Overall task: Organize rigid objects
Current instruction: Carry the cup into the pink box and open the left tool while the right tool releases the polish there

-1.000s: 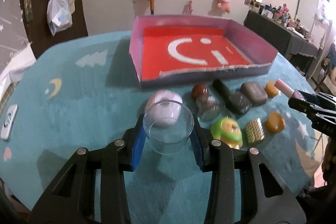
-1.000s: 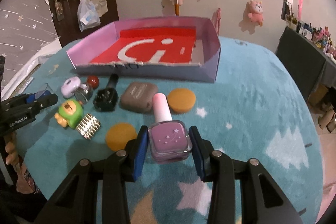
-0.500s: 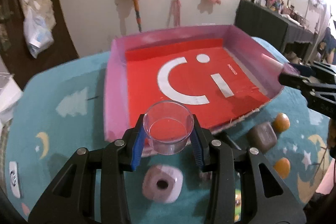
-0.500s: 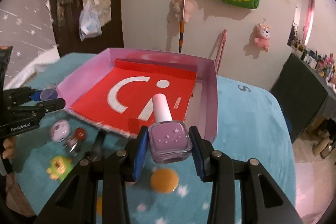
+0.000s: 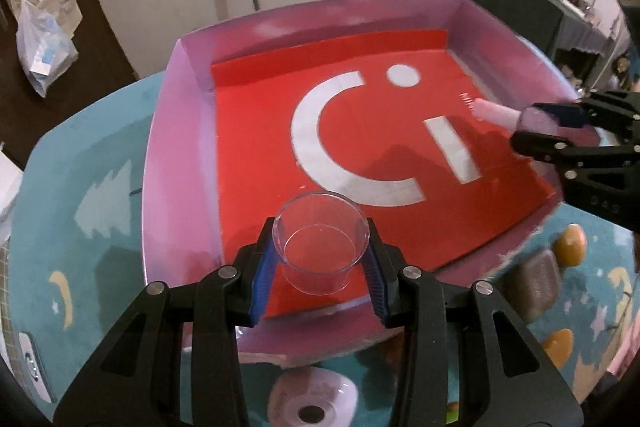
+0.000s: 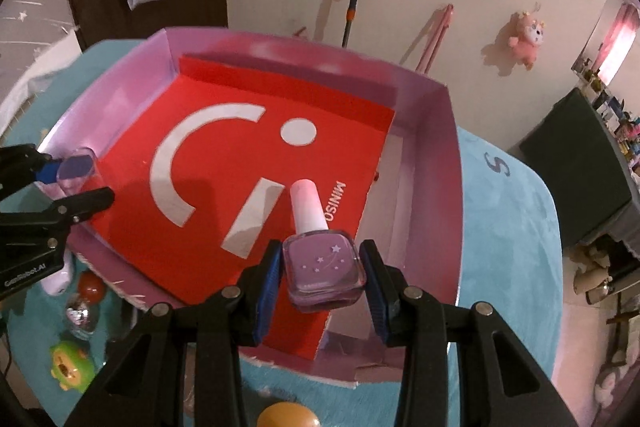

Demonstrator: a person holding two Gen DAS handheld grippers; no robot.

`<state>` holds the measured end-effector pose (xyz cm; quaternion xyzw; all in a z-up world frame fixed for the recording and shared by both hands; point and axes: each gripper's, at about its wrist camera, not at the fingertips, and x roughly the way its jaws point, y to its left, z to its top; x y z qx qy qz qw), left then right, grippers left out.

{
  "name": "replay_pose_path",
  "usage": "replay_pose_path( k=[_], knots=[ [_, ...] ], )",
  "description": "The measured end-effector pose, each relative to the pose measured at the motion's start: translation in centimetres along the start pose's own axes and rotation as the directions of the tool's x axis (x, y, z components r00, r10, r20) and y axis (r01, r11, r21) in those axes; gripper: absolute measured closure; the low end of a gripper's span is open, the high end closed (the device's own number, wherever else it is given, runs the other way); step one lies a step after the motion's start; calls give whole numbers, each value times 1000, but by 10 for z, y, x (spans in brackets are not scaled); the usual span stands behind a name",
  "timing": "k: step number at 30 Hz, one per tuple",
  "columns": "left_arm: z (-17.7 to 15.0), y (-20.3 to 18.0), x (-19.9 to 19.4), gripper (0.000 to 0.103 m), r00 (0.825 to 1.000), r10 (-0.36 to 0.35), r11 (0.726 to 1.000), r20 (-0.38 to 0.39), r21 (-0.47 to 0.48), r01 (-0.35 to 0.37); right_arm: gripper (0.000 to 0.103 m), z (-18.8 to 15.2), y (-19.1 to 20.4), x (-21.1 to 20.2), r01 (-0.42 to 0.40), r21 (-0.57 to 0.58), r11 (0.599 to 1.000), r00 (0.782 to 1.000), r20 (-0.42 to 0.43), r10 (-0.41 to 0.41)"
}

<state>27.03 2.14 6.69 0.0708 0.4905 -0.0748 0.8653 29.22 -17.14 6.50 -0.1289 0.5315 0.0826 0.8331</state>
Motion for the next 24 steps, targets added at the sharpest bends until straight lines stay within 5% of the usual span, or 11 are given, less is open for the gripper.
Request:
replay_pose_path(
  k=[24],
  knots=[
    [-1,-6,21,65,999,18,999,-34,35,-17,61,-7,10,23,142,-146,979,986,-61,-153]
  ],
)
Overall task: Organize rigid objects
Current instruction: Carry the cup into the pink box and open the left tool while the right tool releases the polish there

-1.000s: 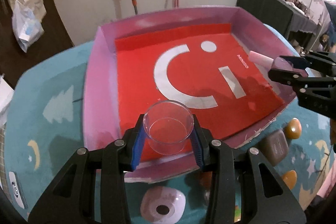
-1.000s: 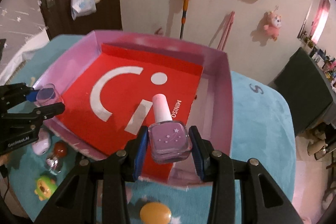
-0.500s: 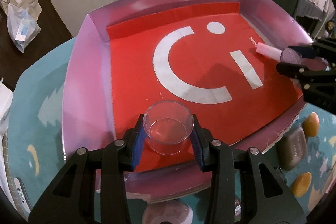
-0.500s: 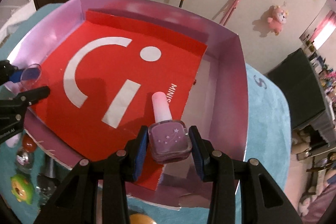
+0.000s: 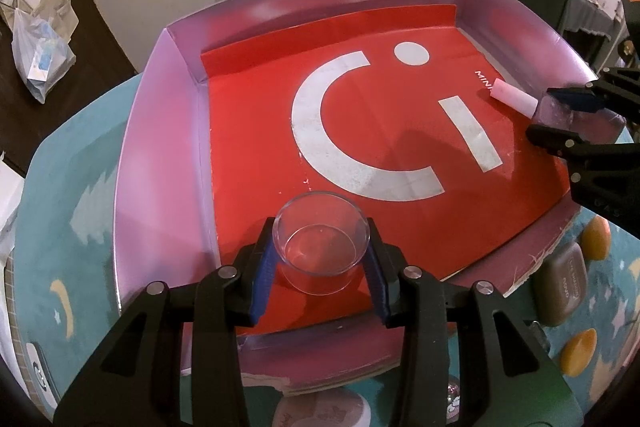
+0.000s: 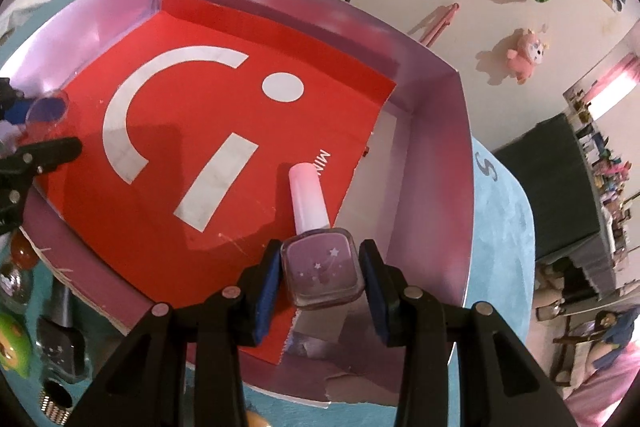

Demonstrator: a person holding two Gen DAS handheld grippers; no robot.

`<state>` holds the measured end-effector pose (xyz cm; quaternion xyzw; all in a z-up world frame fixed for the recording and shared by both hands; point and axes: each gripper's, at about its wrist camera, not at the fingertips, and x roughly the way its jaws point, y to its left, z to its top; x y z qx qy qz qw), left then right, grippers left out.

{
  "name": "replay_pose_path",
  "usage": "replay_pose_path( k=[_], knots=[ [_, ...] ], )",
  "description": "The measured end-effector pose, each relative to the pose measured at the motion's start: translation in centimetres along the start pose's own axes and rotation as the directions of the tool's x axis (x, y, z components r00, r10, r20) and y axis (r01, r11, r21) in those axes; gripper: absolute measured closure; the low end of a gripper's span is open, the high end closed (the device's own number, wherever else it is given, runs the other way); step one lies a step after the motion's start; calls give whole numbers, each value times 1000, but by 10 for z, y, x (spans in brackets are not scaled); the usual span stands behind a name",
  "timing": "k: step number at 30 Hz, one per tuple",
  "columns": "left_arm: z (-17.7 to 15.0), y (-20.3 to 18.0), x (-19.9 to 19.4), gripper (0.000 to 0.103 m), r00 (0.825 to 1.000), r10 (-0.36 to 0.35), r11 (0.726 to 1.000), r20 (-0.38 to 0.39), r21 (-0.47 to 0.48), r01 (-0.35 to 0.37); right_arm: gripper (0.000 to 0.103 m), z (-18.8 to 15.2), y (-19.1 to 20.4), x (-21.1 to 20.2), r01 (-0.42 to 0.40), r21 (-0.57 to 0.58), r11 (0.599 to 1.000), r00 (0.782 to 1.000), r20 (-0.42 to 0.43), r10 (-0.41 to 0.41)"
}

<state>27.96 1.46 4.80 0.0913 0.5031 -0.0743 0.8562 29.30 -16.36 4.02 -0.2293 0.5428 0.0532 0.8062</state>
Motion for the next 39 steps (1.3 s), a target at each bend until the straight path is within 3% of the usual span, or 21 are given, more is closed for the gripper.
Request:
replay_pose_path(
  k=[10,14,21,25,28,32,34,39],
  knots=[
    [0,0,-1,64,1000,-6,1000,5,3,6,61,-1,1,1,5,-9,1000,1000,-2,-5],
    [-2,0,-4,54,999,-35,999,20,10,35,61,0,1,1,4,-11,1000,1000,-3,-4],
    [-3,-7,-19,43,997,-7,999,71,36,5,62,-1,-6,-6,-32,23,999,999,8,31],
    [-5,-6,-35,28,991,32,999,128,26,-36,59,-2,-12,-20,-53,39,998,998,40,52],
    [-7,-3,-52,28,983,48,999,176,10,-50,47,-5,-18,-38,-83,62,995,993,84,78],
    [-15,2,-78,27,970,43,999,238,-23,-39,42,-12,-24,-64,-125,90,988,983,146,111],
    [-18,3,-92,19,962,30,999,271,-42,-19,32,-15,-27,-79,-141,100,985,976,183,121],
    [-37,-3,-129,11,930,29,998,367,-56,-9,20,-30,-28,-121,-173,112,979,950,280,136]
  ],
)
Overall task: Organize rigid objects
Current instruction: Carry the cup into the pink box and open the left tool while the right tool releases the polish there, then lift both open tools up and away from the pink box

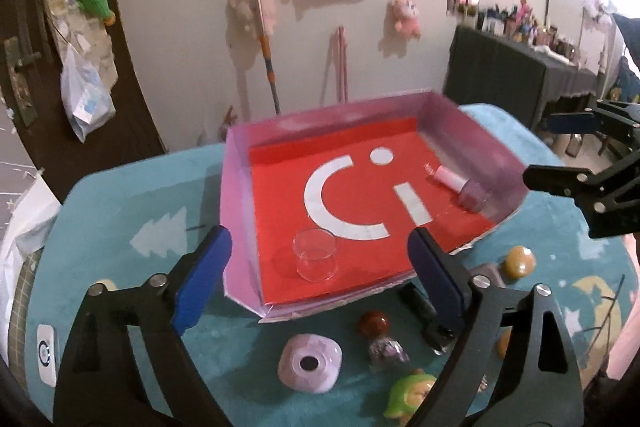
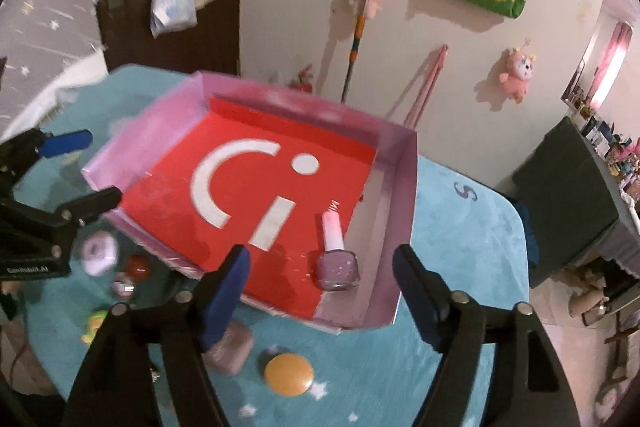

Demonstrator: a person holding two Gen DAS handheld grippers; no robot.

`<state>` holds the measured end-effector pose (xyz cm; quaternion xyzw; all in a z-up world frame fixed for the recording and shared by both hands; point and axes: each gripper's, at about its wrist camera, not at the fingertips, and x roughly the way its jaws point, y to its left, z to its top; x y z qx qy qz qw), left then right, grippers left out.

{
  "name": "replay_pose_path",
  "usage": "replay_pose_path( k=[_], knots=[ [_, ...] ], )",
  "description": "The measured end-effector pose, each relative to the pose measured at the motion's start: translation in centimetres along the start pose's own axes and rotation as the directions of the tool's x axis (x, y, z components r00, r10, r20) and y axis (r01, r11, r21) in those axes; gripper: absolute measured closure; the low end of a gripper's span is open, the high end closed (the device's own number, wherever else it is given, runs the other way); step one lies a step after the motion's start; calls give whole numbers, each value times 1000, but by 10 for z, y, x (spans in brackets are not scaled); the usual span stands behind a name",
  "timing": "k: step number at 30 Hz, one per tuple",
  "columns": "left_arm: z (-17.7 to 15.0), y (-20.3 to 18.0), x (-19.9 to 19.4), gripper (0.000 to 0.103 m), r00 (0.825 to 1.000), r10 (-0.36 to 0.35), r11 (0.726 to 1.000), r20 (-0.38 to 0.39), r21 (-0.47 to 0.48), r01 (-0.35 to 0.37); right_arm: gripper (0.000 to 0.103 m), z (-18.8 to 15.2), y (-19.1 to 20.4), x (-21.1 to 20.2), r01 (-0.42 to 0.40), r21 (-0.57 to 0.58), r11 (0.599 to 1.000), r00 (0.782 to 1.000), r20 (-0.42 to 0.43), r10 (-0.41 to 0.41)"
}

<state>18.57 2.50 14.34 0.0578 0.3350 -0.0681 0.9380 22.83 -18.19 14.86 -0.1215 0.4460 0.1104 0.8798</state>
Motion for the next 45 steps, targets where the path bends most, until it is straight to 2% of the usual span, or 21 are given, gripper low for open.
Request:
replay_pose_path(
  k=[4,8,9,12,15,21,32,40,45],
  knots=[
    [-6,-1,-29,10,999,-26,999,46,-40,28,7,-9,9,-33,-30,6,1000,997,67,29],
    [-16,-3,-58,10,994,-37,996,104,-73,45,4,-25,17,-67,-71,33,997,988,137,66],
    [-19,-3,-65,9,992,-41,996,117,-79,50,0,-28,18,-73,-78,39,996,986,151,71],
    [-30,-6,-86,5,988,-48,993,148,-96,62,0,-43,25,-94,-89,54,995,977,198,77],
    [-42,-13,-104,5,985,-21,995,173,-94,38,0,-62,30,-110,-91,65,994,971,226,74],
    [-76,-29,-119,4,984,4,996,177,-93,12,0,-102,39,-124,-23,91,996,966,260,-1],
    [-141,-52,-97,4,995,-4,995,95,-102,14,0,-172,54,-99,-19,159,987,972,232,-18],
    [-178,-57,-75,4,996,5,991,88,-134,6,0,-207,61,-63,-59,235,970,977,214,8],
    [-191,-55,-61,4,998,2,986,57,-166,8,0,-221,63,-46,-33,246,969,981,192,-16]
  ],
)
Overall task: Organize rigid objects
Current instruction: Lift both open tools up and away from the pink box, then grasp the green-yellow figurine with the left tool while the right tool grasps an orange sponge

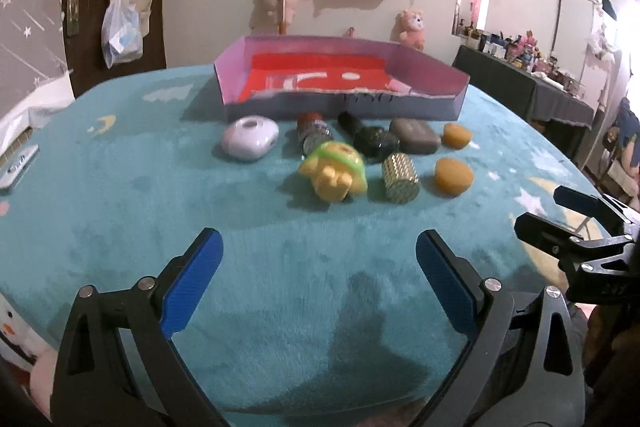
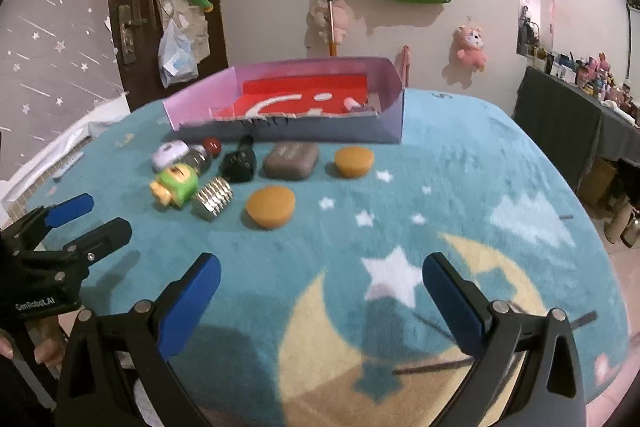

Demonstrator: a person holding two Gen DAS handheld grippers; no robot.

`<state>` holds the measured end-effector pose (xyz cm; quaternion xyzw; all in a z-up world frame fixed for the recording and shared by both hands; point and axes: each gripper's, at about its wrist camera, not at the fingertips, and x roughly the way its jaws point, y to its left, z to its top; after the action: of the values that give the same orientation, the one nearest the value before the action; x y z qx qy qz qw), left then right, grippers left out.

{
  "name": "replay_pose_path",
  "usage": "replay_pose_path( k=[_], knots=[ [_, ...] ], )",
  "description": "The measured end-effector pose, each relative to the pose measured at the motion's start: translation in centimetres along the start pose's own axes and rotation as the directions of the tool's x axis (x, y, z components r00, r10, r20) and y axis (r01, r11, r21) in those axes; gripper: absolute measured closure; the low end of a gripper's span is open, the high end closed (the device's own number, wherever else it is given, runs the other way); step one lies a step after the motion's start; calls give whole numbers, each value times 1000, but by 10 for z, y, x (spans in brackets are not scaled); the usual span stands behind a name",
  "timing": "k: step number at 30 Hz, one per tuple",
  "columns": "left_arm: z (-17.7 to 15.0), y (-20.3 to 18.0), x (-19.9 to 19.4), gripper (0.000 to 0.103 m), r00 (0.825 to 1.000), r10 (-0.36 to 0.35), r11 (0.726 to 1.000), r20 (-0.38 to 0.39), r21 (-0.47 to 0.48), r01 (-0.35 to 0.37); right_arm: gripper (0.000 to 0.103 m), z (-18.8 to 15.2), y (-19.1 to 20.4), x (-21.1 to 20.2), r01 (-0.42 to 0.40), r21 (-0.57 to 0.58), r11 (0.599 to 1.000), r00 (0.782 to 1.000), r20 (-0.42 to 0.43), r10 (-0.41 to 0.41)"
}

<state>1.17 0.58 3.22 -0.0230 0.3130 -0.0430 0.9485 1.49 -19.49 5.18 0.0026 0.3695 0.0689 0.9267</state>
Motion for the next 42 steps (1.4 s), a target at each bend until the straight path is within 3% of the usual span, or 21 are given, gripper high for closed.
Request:
replay_pose_path(
  k=[16,35,42],
  knots=[
    [1,0,15,4,1000,13,1000,-13,-1,-13,0,-8,-8,13,3,39,999,1000,-22,-2],
    [51,3,48,5,994,9,998,-108,57,-2,0,38,13,50,-25,-84,996,989,-144,12],
    [57,0,62,5,988,13,996,-152,92,1,12,50,18,66,-60,-120,991,981,-191,36]
  ],
)
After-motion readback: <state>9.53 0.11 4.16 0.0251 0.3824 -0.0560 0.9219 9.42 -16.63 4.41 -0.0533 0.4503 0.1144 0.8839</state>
